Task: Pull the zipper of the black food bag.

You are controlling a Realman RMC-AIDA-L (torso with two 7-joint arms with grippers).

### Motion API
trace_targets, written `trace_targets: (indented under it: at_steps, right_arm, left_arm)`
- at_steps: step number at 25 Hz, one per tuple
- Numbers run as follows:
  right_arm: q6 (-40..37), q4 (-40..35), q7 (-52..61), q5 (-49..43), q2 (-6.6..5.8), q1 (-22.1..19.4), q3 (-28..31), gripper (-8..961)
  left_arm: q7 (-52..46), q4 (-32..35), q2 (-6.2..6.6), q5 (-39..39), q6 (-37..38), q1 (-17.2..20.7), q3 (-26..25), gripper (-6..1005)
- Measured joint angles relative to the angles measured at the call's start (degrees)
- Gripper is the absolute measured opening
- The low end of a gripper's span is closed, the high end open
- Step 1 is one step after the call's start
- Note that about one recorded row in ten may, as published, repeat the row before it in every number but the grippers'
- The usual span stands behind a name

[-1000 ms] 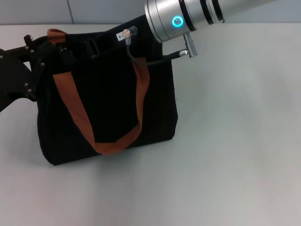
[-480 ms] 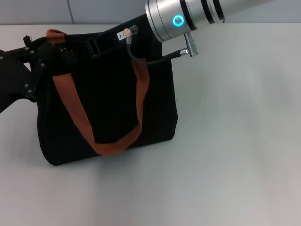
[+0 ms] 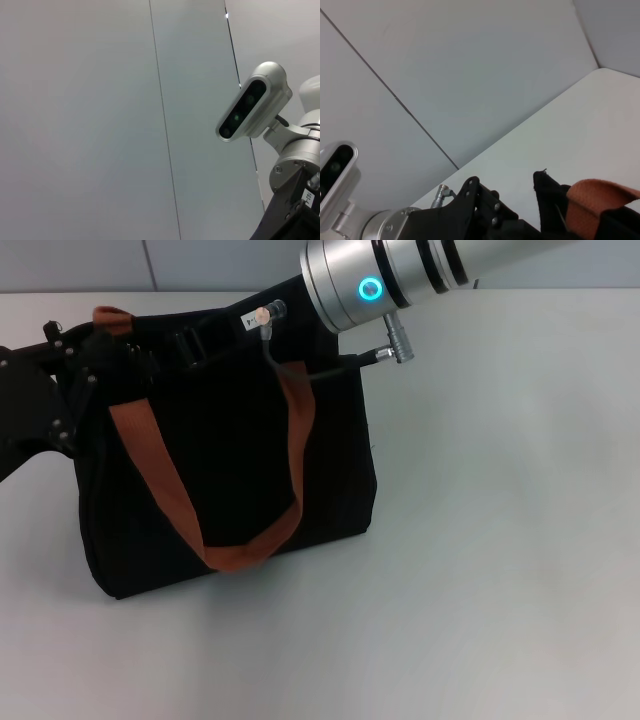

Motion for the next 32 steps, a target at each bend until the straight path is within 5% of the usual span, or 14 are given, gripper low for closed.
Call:
trace_targets:
  at_steps: [14, 25, 30, 32]
  right_arm:
    - [3.2, -1.2, 3.4, -2.3, -0.03, -1.3, -0.3, -2]
    - [4.2, -25.3, 19.1, -15.9, -0.41, -17.7, 0.1, -1]
    - [1.2, -26.7, 18.0, -12.3, -0.42, -20.3, 1.0, 15]
    - [-3.2, -26.5, 10.2, -2.1, -0.46, -24.1, 5.1, 32]
  left_arm:
    - [0.2, -0.1, -0.02, 0.0, 0.2, 0.0, 0.0, 61]
    - [0.1, -0.1, 0.06, -0.2, -0.1, 0.0, -0.7, 63]
    - [0.0, -0.1, 0.0, -0.2, -0.3, -0.2, -0.7, 64]
    - [-0.1, -0.3, -0.03, -0.3, -0.4, -0.2, -0.7, 64]
